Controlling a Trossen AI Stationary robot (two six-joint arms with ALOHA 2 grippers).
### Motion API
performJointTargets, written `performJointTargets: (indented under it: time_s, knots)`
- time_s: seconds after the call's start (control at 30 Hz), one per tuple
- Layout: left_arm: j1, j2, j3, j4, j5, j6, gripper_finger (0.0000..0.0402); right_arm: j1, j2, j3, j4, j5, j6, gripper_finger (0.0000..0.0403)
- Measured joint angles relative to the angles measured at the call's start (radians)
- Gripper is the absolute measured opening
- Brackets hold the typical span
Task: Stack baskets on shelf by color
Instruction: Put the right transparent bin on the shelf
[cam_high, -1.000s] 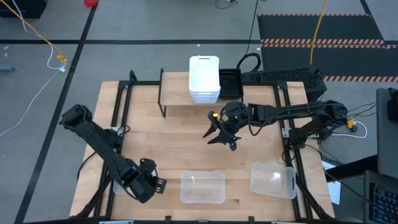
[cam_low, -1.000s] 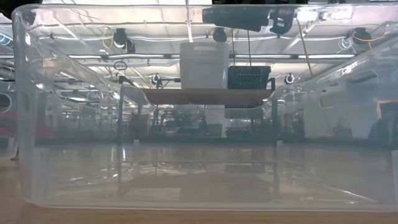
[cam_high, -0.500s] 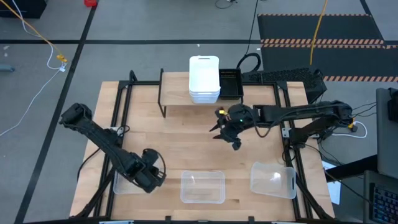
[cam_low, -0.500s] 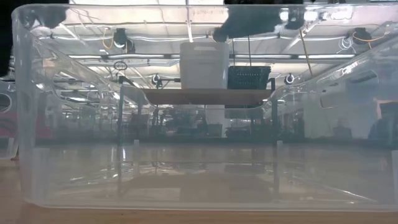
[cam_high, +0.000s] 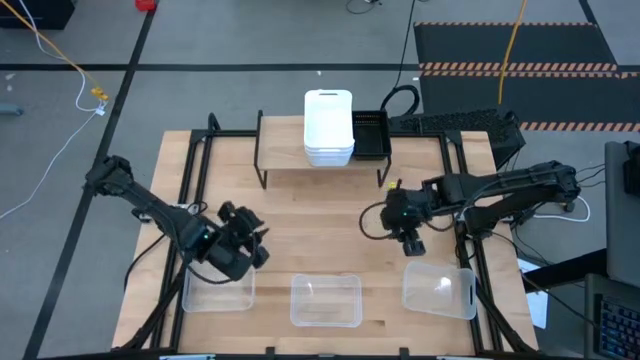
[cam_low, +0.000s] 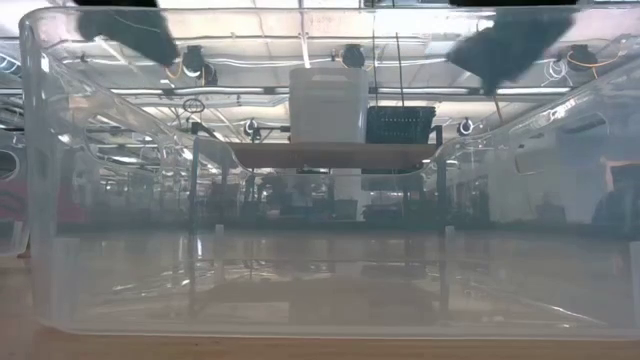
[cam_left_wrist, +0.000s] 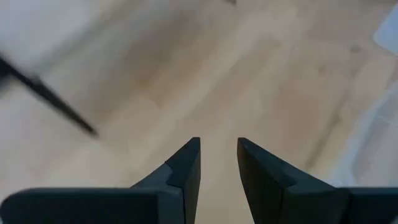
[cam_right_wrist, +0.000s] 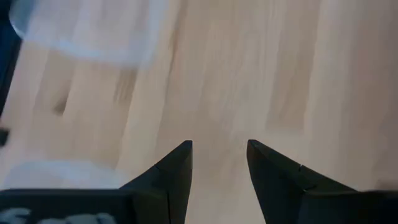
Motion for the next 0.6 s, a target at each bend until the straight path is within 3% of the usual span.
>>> performJointTargets:
  time_s: [0.1, 0.23, 0.37, 0.47, 0.6]
  knots:
    - [0.025, -0.010, 0.000, 0.049, -0.080, 0.158, 0.0106, 0.029, 0.007, 0.000, -0.113, 0.000, 0.122, 0.0146]
    - [0.065, -0.009, 0.000, 0.115, -0.107, 0.338, 0.0106, 0.086, 0.005, 0.000, -0.253, -0.014, 0.206, 0.0144]
    - [0.101, -0.009, 0.000, 0.149, -0.107, 0.440, 0.0106, 0.200, 0.005, -0.017, -0.385, -0.109, 0.397, 0.0123]
    - [0.125, -0.009, 0.000, 0.167, -0.108, 0.494, 0.0106, 0.308, 0.006, -0.042, -0.408, -0.223, 0.542, 0.0099]
    - [0.161, -0.009, 0.000, 0.179, -0.107, 0.549, 0.0106, 0.414, 0.006, -0.067, -0.363, -0.228, 0.639, 0.0075]
